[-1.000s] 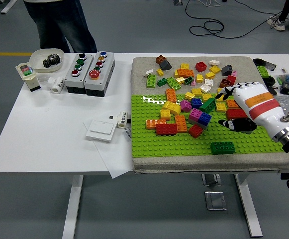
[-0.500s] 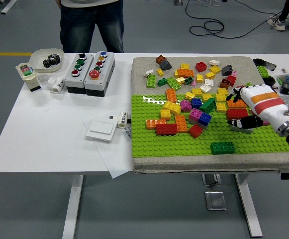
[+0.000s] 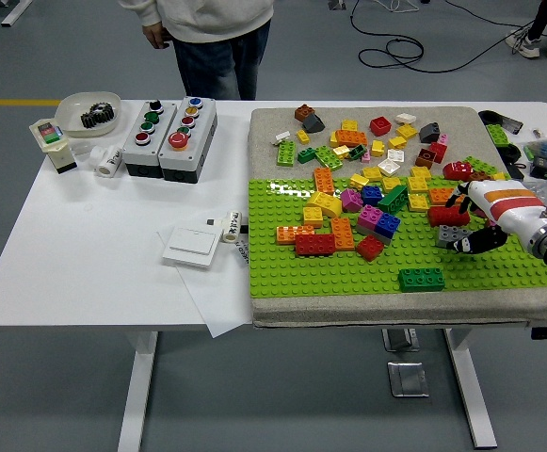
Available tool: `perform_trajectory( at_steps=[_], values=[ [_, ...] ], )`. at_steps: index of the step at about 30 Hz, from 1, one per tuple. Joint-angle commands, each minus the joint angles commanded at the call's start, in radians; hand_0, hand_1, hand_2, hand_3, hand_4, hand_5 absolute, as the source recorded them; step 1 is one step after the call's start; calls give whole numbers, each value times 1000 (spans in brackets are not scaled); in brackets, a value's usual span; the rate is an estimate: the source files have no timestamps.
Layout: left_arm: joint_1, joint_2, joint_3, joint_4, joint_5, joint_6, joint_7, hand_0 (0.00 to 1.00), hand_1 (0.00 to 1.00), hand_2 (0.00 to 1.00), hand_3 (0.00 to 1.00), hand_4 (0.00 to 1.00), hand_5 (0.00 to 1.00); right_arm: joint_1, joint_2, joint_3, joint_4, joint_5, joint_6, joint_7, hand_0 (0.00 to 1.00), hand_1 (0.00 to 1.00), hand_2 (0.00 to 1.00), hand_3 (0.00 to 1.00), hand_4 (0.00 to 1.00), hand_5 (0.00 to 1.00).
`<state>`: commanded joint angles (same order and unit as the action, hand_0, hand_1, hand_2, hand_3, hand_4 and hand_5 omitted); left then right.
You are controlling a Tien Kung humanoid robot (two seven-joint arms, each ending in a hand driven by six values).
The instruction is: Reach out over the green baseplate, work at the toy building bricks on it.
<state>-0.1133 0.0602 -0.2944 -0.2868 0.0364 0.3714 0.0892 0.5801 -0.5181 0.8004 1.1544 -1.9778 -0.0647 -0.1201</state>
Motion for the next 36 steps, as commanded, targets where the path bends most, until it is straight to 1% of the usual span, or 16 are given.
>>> perform_trajectory(
  at_steps=[4,7,8,19,25,26,29,31,32,36],
  values=[
    [0,0,0,0,1,0,1,609,700,664,550,559,626,2,12,2,-18,-5,1,0,497,533,559,645,963,276],
    [0,2,1,-2,0,0,1,609,700,664,550,559,626,-1,29,-1,-42,-19,0,-3,497,533,559,645,963,276],
    [0,2,1,-2,0,0,1,609,701,664,550,559,626,-1,30,-1,-44,-20,0,-3,480,525,557,640,961,286],
    [-1,2,-2,-2,5,0,3,609,700,664,550,560,626,-7,44,-7,-85,-32,-9,-5,465,512,550,628,951,292],
    [-1,3,-6,-2,13,0,6,609,701,665,550,560,625,-2,52,-9,-116,-14,-28,-1,462,510,545,617,943,297],
    [-1,2,-5,-2,13,0,6,609,700,665,550,561,624,-2,53,-10,-120,-13,-31,0,447,486,533,576,908,337],
    [-2,2,-6,-2,12,0,5,609,700,665,550,561,624,-1,55,-10,-129,-12,-37,2,447,486,533,576,908,337],
    [-2,2,-5,-2,12,0,5,609,700,665,550,561,624,1,58,-13,-138,-12,-51,6,447,486,533,576,908,337],
    [-2,2,-5,-2,12,0,5,609,700,665,551,561,624,1,59,-14,-140,-13,-56,7,431,457,510,536,867,361],
    [-3,2,-6,-2,14,0,6,609,700,665,551,561,624,2,61,-15,-147,-17,-70,11,431,457,510,536,867,361]
  ],
)
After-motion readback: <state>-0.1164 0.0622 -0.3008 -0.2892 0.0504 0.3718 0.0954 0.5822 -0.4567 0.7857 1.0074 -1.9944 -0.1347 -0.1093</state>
